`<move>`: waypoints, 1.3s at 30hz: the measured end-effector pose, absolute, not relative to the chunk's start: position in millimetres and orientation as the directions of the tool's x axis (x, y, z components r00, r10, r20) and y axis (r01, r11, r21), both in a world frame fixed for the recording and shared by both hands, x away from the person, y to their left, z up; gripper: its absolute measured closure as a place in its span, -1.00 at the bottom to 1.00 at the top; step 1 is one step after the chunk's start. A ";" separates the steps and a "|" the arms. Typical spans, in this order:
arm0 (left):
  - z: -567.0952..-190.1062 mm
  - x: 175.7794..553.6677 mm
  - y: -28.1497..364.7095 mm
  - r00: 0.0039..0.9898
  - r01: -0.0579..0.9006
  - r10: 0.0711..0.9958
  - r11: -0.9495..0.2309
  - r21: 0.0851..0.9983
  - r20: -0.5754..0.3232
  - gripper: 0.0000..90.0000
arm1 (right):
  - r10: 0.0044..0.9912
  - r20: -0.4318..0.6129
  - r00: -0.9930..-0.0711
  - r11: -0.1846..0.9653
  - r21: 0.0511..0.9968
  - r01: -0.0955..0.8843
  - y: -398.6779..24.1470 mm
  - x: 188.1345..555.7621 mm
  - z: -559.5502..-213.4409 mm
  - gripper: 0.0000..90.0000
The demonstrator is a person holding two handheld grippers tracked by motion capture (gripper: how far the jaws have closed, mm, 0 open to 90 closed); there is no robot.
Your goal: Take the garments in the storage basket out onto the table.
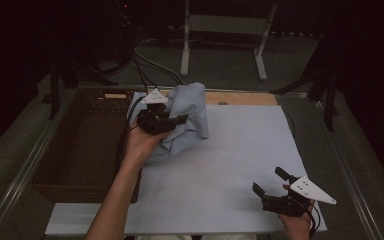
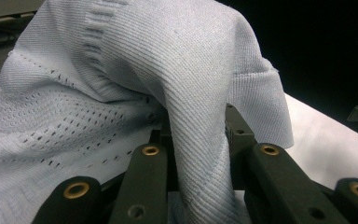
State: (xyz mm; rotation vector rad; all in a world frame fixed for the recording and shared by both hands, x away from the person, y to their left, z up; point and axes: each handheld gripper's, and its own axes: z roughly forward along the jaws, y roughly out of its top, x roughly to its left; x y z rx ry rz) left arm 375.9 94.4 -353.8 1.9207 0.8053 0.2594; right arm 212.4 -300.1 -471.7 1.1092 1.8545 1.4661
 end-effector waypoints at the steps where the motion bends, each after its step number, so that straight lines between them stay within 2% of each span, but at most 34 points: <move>1: -355.1 376.0 90.7 0.760 0.419 0.630 -0.287 0.861 -0.160 0.72 | 0.846 0.084 -0.527 0.078 0.957 0.278 -300.0 212.4 -471.7 -0.95; 21: -381.6 380.5 74.7 0.762 0.461 0.615 -0.297 0.836 -0.202 0.72 | 0.848 0.083 -0.523 0.075 0.959 0.274 -301.6 212.0 -471.2 -0.95; 39: -385.9 375.6 64.1 0.778 0.455 0.592 -0.302 0.838 -0.210 0.71 | 0.848 0.081 -0.523 0.077 0.959 0.274 -301.5 211.8 -471.1 -0.95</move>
